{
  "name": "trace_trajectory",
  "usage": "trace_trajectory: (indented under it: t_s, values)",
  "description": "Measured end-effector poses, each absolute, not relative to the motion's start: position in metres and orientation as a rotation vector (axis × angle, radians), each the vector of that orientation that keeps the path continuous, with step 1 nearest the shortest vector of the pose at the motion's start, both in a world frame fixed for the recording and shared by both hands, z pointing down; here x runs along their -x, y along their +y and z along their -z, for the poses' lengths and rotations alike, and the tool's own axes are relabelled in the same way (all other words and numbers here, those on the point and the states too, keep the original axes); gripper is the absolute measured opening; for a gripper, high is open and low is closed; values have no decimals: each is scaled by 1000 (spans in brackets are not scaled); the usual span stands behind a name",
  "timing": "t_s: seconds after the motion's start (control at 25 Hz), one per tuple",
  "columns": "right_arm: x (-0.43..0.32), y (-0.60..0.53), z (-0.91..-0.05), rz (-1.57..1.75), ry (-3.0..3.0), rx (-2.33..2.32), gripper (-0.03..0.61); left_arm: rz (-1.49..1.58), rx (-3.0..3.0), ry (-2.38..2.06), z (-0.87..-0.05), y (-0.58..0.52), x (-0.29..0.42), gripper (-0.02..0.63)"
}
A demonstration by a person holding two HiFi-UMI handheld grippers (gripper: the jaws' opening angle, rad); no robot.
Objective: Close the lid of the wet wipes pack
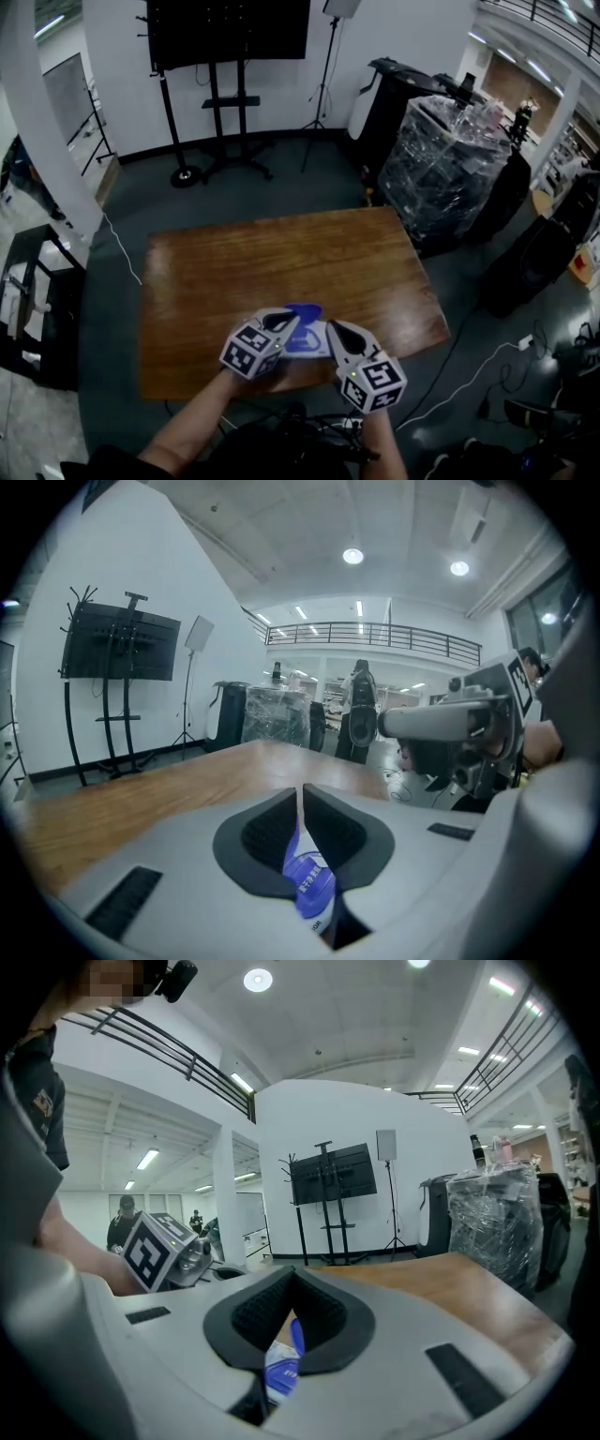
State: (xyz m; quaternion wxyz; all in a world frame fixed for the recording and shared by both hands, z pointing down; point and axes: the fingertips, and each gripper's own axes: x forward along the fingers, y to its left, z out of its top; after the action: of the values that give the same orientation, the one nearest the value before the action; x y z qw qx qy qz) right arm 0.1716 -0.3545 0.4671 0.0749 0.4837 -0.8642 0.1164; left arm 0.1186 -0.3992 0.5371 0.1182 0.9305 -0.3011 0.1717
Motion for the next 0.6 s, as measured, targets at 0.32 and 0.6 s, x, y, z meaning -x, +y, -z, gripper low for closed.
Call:
trace_trajectory:
  t_s: [0.32,0.6]
  values:
    - [-186,-355,-476,-376,-2569,-1426,12,-653,-2680,-858,-581,-431,-128,108]
    - [-199,-349,-491,-413,-2538,-1431,11,-737,-2635,-835,-614,-450,-126,199]
